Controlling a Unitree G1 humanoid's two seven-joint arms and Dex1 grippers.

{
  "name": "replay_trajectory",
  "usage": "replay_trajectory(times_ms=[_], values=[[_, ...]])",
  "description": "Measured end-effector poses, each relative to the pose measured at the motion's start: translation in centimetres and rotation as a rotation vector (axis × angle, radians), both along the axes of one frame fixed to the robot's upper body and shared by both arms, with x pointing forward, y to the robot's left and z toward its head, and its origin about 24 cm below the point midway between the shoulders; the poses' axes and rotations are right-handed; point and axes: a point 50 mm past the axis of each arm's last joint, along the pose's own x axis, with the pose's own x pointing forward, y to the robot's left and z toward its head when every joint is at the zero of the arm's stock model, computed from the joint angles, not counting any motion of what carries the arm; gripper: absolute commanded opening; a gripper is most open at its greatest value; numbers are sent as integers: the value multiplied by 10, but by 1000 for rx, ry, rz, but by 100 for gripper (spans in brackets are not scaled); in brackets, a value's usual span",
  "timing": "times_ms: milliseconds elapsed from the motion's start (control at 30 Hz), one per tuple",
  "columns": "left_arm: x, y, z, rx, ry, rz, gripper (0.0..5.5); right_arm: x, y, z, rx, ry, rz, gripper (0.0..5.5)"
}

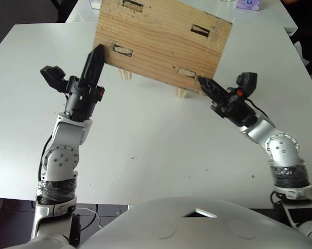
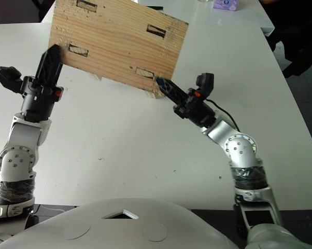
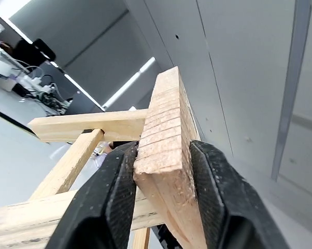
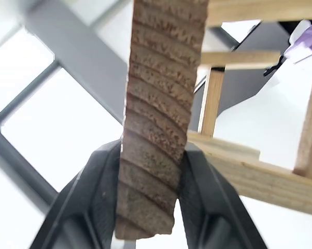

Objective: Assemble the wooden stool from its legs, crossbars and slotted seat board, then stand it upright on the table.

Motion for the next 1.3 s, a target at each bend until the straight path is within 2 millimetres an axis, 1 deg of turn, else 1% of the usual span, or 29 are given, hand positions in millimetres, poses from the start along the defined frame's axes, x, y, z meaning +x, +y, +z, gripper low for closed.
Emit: replay_trajectory(times_ms=[100, 167, 267, 333, 400, 433, 467, 567, 700, 800, 933, 1000, 1167, 1200, 1233, 1300], values=[[0, -5, 9, -162, 110, 50, 140, 12, 16, 23, 102, 118, -120, 140], [-2, -13, 22, -256, 163, 41, 135, 19, 19, 45, 188, 214, -209, 134], [-8, -29, 47, -344, 209, -14, 130, 23, 14, 82, 319, 331, -301, 129], [-11, -40, 67, -381, 248, -47, 130, 17, 7, 104, 363, 402, -335, 130], [-13, -47, 80, -401, 293, -61, 130, 8, 1, 115, 383, 467, -349, 130], [-13, -49, 83, -408, 328, -57, 130, 4, -2, 116, 371, 497, -361, 130], [-12, -50, 81, -413, 360, -49, 130, 4, -2, 112, 360, 525, -370, 130], [-7, -52, 69, -410, 480, -4, 130, 3, -2, 91, 325, 643, -399, 130], [-3, -50, 58, -404, 537, 32, 130, 3, 0, 78, 275, 679, -411, 130], [-1, -47, 38, -393, 606, 61, 129, 4, 1, 59, 222, 719, -421, 129], [0, -46, 23, -386, 551, 73, 129, 5, 4, 49, 189, 676, -428, 129], [0, -46, 19, -378, 524, 79, 129, 4, 5, 45, 182, 656, -433, 129], [3, -45, 18, -354, 479, 88, 129, 5, 6, 42, 178, 604, -437, 129], [3, -44, 18, -343, 470, 92, 129, 6, 6, 42, 179, 596, -436, 166], [4, -44, 18, -335, 465, 94, 165, 7, 7, 42, 177, 588, -436, 175], [5, -42, 19, -323, 455, 114, 200, 10, 6, 42, 155, 567, -459, 218]])
